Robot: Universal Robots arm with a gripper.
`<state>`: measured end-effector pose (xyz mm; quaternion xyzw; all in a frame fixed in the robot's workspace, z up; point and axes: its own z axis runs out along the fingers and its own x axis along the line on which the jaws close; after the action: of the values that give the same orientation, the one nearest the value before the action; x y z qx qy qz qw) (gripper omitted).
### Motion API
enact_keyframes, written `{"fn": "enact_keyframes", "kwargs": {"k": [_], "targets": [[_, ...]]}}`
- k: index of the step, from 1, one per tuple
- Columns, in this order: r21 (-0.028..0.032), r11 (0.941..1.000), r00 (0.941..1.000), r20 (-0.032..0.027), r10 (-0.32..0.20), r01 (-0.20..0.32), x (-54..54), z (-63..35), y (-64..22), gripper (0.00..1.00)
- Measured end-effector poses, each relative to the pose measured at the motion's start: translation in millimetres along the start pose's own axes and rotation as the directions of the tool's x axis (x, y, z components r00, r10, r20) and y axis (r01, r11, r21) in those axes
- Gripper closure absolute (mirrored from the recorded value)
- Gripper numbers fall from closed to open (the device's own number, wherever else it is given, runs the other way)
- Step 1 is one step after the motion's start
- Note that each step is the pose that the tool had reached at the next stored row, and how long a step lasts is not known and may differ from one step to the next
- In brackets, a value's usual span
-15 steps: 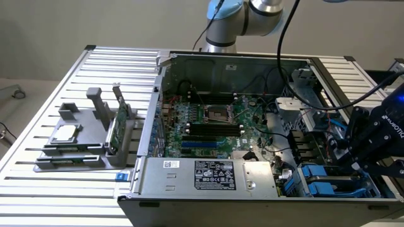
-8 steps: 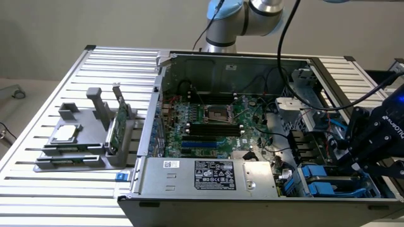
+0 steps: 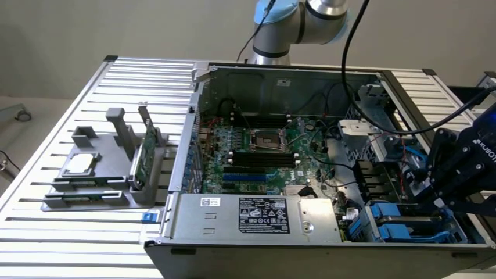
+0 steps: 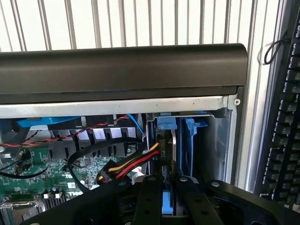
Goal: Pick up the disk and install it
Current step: 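Insert the disk into the insertion slot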
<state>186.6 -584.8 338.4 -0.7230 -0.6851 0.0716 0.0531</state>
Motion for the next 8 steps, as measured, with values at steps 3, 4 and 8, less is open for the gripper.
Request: {"fn": "enact_keyframes", "kwargs": {"k": [3,4,8], "targets": [[0.0006,1.0000,1.0000,0.0001,0.000,0.000,-0.2,-0.9,-0.1,0.83],[0.0009,1.0000,1.0000,0.0001,0.000,0.000,-0.2,-1.3,-0.2,0.83],[0.0014,1.0000,1.0000,-0.0002,0.000,0.000,-0.8,-1.4,-0.1,0.83]]}}
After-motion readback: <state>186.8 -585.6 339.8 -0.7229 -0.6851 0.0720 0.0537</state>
